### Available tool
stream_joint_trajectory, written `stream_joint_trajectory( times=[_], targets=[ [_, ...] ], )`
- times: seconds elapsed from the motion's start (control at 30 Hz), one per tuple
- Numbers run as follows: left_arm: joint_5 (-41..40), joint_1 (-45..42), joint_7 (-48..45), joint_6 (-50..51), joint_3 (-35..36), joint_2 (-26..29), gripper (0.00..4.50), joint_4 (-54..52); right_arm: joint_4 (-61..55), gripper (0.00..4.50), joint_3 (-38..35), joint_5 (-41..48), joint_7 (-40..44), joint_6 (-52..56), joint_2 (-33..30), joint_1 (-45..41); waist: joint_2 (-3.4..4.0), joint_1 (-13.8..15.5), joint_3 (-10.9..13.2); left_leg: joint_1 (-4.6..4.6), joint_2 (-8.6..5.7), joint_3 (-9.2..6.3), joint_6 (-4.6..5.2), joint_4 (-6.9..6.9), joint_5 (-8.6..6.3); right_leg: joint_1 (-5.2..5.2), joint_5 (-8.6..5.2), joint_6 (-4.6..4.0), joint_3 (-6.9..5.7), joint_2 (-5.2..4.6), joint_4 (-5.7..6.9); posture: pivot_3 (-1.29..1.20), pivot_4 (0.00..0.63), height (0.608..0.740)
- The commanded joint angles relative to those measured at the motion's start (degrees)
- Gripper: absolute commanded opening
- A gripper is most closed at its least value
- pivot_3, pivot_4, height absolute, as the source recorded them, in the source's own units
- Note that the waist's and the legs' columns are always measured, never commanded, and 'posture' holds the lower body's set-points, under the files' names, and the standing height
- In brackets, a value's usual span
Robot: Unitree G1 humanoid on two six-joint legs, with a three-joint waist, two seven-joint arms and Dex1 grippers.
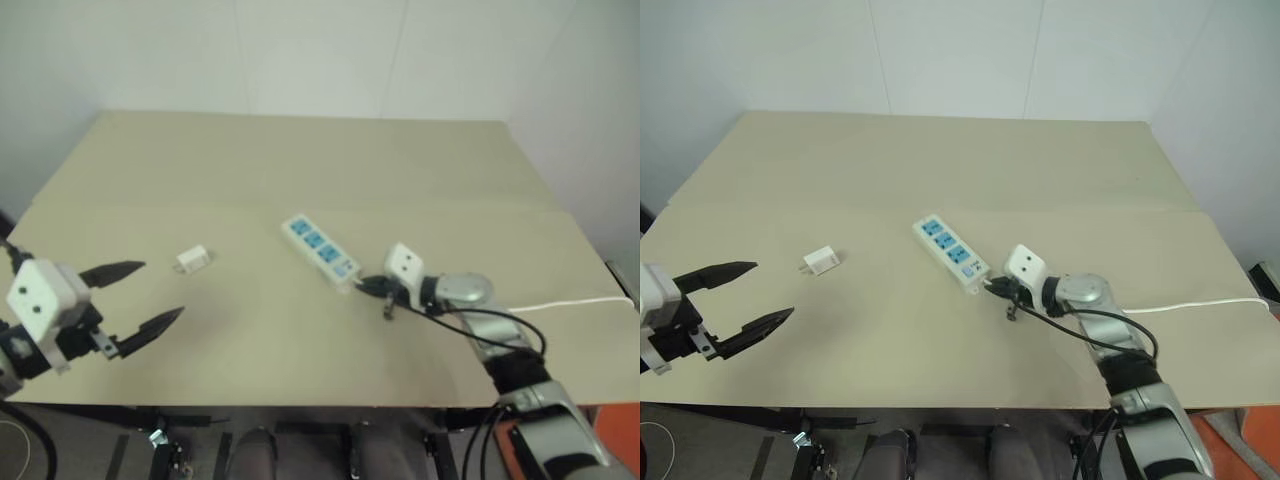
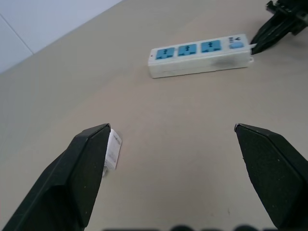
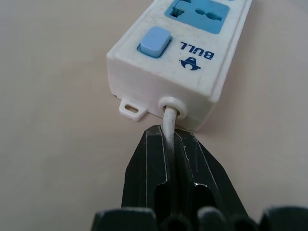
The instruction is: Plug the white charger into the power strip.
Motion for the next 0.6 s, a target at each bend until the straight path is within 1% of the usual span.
stream_joint_trajectory(
  times=[0.03,0.07,0.13,0.2,0.27,0.4,0.47,0.57,0.6],
  targets=[
    [-0.24,-0.66,0.10,-1.08,-0.51,0.86,4.50,-0.51,-4.20,0.02,-1.49,1.45,1.33,-1.06,-1.73,3.17,0.00,-0.11,0.00,0.01,0.00,0.00,0.00,0.00,0.00,0.00,-0.04,0.07,0.00,0.01,0.01,0.00,0.150,0.740],
    [-0.14,-0.89,0.11,-1.12,-0.87,0.97,4.50,-0.31,-3.83,0.02,-1.81,1.01,0.09,-1.88,-1.32,3.56,-0.01,-0.19,0.00,0.05,0.00,0.00,0.00,0.00,0.00,0.02,-0.06,0.09,0.00,0.01,0.03,0.00,0.150,0.740],
    [-0.13,-1.67,0.03,-1.24,-1.77,1.24,4.50,0.24,-1.60,0.02,-3.64,1.40,-3.01,-6.84,1.14,3.85,-0.02,-0.44,-0.01,0.12,0.00,0.00,0.00,0.00,0.00,0.04,-0.05,0.09,0.03,0.02,0.04,0.00,0.150,0.740],
    [-0.03,-2.71,0.00,-1.35,-2.82,1.54,4.50,0.83,0.09,0.72,-5.31,4.13,-1.83,-8.49,2.34,4.27,-0.02,-0.44,-0.01,0.14,0.01,0.00,0.00,-0.01,0.00,0.04,-0.05,0.09,0.04,0.05,0.05,0.00,0.150,0.740],
    [0.09,-3.38,-0.13,-1.41,-3.46,1.77,4.50,1.27,0.03,1.32,-6.26,5.67,-0.30,-8.30,2.01,5.56,0.00,-0.38,0.00,0.12,0.01,0.01,0.00,-0.02,0.00,0.04,-0.05,0.09,0.06,0.05,0.04,0.00,0.150,0.740],
    [0.07,-3.82,-0.76,-1.55,-3.71,2.08,4.50,1.85,-1.01,2.69,-10.15,11.76,2.49,-7.04,1.62,6.91,0.00,-0.28,0.00,0.03,0.01,0.02,0.01,-0.02,-0.01,0.03,-0.02,0.04,0.06,0.03,-0.03,0.00,0.150,0.740],
    [-0.04,-4.08,-0.97,-1.57,-3.80,2.27,4.50,2.13,-1.84,3.39,-11.83,13.68,1.37,-6.66,2.72,6.40,0.00,-0.28,0.00,0.03,0.01,0.02,0.01,-0.01,-0.01,0.02,-0.03,0.04,0.06,0.03,0.00,0.00,0.150,0.740],
    [-0.24,-4.44,-1.11,-1.63,-4.15,2.41,4.50,2.40,-1.72,4.44,-11.82,12.16,-4.08,-8.90,6.65,5.40,0.00,-0.52,0.00,0.14,0.01,0.02,0.01,-0.02,-0.01,0.03,-0.06,0.10,0.07,0.05,0.06,0.00,0.150,0.740],
    [-0.34,-4.57,-1.22,-1.65,-4.29,2.42,4.50,2.45,-2.15,4.48,-11.12,11.85,-5.05,-8.33,7.97,5.35,0.00,-0.59,0.00,0.17,0.03,0.01,0.01,-0.03,-0.01,0.04,-0.06,0.10,0.07,0.07,0.07,0.00,0.150,0.740]
  ],
)
